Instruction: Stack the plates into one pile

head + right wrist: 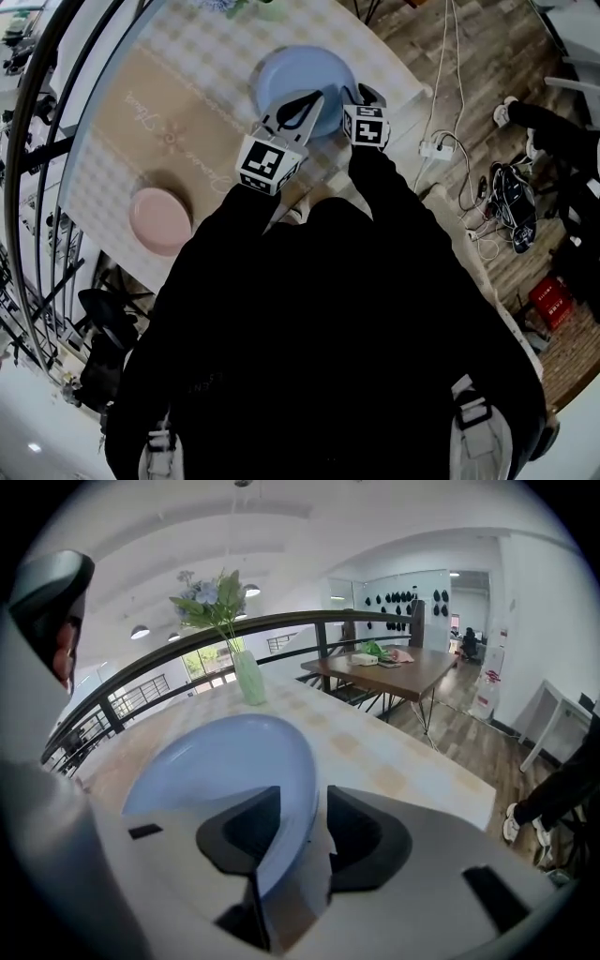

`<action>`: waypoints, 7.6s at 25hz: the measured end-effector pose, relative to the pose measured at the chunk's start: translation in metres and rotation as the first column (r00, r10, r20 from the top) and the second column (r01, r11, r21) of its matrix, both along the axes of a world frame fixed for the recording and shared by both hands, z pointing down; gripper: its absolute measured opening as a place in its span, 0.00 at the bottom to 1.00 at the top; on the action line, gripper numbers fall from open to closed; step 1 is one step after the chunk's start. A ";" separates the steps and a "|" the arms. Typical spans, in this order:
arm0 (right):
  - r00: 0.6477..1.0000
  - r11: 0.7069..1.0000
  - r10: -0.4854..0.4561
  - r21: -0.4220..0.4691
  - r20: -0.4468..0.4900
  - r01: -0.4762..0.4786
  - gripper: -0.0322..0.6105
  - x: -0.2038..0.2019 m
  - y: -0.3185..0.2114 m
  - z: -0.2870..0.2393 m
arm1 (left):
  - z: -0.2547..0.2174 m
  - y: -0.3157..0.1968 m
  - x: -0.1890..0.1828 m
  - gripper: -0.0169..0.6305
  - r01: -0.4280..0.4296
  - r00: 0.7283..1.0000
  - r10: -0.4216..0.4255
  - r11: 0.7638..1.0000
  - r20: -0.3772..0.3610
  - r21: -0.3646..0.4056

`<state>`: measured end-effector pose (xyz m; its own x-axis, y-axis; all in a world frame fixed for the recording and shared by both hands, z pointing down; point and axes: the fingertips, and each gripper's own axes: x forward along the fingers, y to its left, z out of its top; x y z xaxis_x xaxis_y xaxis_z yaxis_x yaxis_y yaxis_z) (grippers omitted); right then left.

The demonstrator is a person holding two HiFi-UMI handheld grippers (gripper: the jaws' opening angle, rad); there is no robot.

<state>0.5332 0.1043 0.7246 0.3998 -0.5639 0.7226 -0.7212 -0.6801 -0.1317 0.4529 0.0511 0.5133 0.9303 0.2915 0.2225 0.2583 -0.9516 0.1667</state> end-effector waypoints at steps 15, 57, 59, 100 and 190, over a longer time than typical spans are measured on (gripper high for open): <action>0.992 0.987 0.119 0.101 0.042 -0.123 0.16 0.011 -0.009 0.008 | 0.010 -0.029 -0.018 0.05 0.058 0.998 -0.057 0.998 0.035 -0.019; 0.956 0.952 -0.038 0.301 0.290 -0.053 0.09 -0.114 -0.140 -0.085 | -0.036 -0.123 -0.165 0.05 0.351 0.935 -0.350 0.936 -0.055 0.023; 0.956 0.951 -0.064 0.309 0.287 -0.029 0.09 -0.124 -0.151 -0.090 | -0.038 -0.132 -0.179 0.05 0.378 0.925 -0.376 0.926 -0.060 0.025; 0.805 0.866 -0.484 0.316 0.344 0.387 0.11 -0.446 -0.285 -0.072 | -0.027 -0.207 -0.519 0.05 0.782 0.623 -0.781 0.621 -0.044 0.044; 0.385 0.073 -0.755 0.515 -0.531 0.854 0.04 -0.568 -0.197 -0.437 | -0.230 -0.154 -0.532 0.05 0.605 0.783 -0.561 0.788 -0.268 0.118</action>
